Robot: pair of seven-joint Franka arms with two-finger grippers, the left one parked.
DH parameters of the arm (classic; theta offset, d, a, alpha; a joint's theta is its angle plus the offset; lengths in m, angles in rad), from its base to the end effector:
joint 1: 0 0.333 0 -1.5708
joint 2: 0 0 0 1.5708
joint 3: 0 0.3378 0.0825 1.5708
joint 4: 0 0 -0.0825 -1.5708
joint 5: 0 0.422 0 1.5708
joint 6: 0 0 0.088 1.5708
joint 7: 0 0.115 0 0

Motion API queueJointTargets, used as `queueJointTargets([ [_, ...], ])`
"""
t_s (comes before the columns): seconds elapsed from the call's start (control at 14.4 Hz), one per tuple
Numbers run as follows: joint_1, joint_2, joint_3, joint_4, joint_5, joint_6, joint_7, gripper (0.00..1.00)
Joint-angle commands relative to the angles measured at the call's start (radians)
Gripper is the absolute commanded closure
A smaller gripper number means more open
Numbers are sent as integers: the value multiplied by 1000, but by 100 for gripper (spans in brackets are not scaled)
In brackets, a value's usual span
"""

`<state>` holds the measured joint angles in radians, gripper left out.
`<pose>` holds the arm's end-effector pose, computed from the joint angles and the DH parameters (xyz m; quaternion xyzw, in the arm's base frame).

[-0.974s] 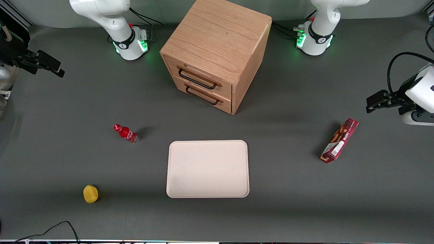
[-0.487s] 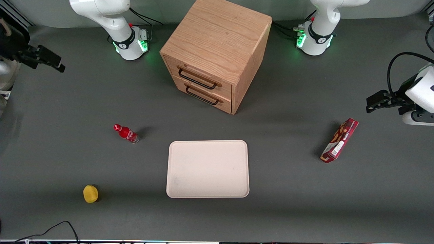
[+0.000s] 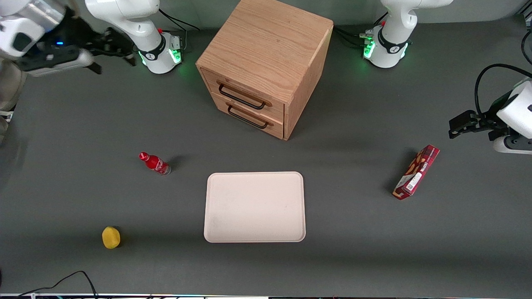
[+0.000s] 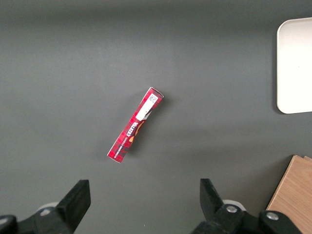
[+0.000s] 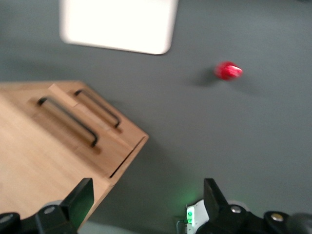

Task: Open upper drawer
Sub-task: 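Move the right gripper toward the upper drawer's black handle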

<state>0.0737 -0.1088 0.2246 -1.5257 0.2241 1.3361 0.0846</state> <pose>0.4943 0.1914 0.7033 -0.9863 -0.1262 0.0595 0.0880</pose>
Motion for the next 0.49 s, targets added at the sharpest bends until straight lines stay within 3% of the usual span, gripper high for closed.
queueJointTargets([
  [0.0, 1, 95, 32, 79, 64, 7, -220, 0],
  [0.21, 3, 152, 93, 65, 139, 64, -405, 0],
  [0.42, 3, 245, 177, 58, 146, 104, -463, 0],
])
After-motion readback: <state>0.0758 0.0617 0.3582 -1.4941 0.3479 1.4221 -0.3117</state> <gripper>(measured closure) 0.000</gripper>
